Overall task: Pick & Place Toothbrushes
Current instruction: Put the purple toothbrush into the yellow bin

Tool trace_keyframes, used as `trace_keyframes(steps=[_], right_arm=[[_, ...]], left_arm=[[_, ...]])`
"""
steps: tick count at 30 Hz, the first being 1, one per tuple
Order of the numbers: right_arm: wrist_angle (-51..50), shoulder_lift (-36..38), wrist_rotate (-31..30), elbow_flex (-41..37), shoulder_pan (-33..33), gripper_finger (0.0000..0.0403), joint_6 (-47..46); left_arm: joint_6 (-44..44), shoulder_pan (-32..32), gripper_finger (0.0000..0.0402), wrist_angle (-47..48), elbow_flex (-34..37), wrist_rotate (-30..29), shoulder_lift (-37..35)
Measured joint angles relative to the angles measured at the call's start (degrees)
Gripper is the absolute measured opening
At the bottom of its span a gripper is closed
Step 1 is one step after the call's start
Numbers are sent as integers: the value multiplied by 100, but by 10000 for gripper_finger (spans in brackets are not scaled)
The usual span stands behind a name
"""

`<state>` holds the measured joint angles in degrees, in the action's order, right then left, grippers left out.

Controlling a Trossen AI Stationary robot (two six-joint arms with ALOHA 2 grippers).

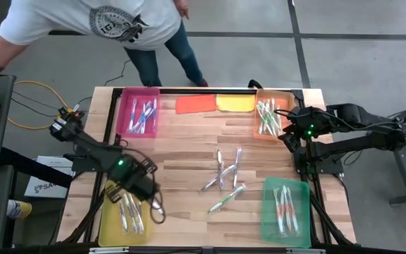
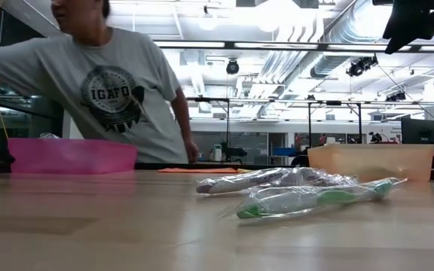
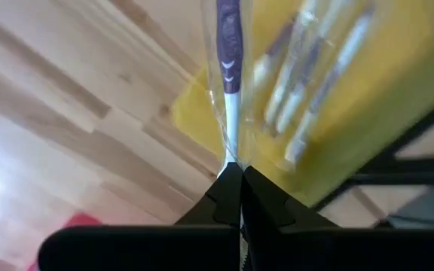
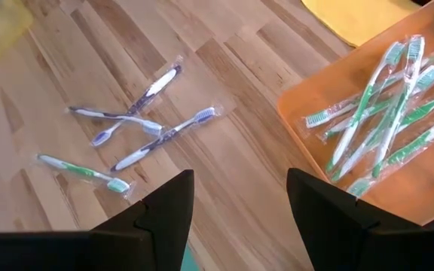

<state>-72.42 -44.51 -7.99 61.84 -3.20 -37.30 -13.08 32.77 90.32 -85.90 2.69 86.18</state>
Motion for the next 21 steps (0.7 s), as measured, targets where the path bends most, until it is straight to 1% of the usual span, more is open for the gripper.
trace_keyframes(steps=[7,15,21], right_arm=[[2,0,-125,0,-2,207,4],[2,0,-129,0,-1,207,-5],[11,0,-129,0,0,207,-15]], left_arm=[[30,695,0,-27,813,53,-9],[-40,1259,0,-39,1529,734,-3],[-102,1500,0,-22,1844,855,23]])
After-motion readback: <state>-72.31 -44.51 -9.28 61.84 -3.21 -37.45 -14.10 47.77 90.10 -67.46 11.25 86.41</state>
